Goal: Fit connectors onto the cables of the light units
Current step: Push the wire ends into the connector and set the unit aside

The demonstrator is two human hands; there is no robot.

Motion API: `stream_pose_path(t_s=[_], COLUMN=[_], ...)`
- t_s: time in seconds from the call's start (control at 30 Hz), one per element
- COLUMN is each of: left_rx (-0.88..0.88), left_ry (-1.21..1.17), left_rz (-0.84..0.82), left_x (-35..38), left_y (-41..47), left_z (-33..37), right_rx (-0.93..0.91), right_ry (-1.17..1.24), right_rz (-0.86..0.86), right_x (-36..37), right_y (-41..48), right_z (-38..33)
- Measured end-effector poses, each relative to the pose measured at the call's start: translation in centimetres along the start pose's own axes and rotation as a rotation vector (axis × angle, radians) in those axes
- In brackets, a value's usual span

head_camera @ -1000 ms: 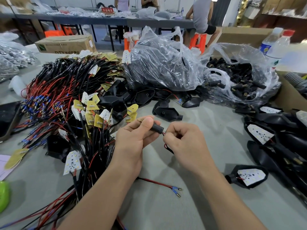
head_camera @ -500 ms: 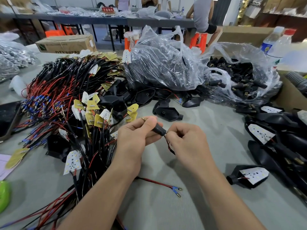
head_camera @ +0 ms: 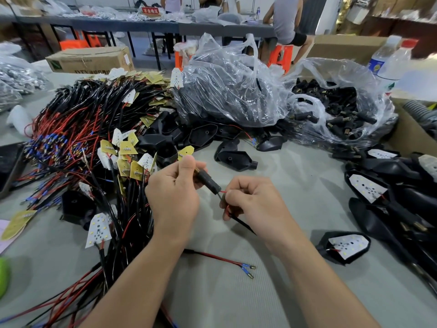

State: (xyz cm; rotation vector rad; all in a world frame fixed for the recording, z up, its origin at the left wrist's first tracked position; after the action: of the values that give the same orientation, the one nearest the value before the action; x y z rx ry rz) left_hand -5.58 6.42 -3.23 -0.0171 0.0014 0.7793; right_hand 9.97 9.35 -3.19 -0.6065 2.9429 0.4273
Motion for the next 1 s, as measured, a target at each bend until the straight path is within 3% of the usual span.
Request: stream_pose_path(t_s=[0.1,0.37,0.53,0.7,0.8,1.0], left_rx=[0.123,0.031,0.067,0.121,0.011,-0.194], left_ry=[0.118,-0.019,0.072,0.214,0.098,-0.136], left_rz=[0.097,0.093,0.094,0.225,0.202,0.093], left_x=[-0.8,-0.9,-0.5,-0.9,-1.1,-0.5], left_y=[-0.2,-0.2,-0.6,-0.5,0.0,0.2], left_z=[0.5,0.3,0.3,0.6,0.1,-0.5], right_rx=[-0.002,-0.037,0.010,0.009,-0.017,-0.074], right_ry=[0.048,0.035,-0.054,-0.098,-0.094,-0.190], right_rz=[0.002,-0.020,-0.016,-0.051,-0.072,0.117], right_x=[0.2,0.9,1.4,2.4,3.2,3.9], right_y=[-0.1,-0.6,-0.8,-1.2,-1.4,-2.1], right_z=[-0.4,-1.2,-0.7,-0.7,-1.0,-0.9])
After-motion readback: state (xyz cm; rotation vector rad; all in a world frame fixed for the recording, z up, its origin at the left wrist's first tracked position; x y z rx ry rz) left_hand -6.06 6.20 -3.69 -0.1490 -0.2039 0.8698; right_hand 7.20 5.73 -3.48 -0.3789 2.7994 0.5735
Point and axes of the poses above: each hand's wrist, its own y-axis towards the middle knuckle, its own x-axis out of the palm, z = x × y, the point moved 4 cm from there along y, towards the middle knuckle, and after that the axes turned 15 degrees about -x, right-handed, at the moved point
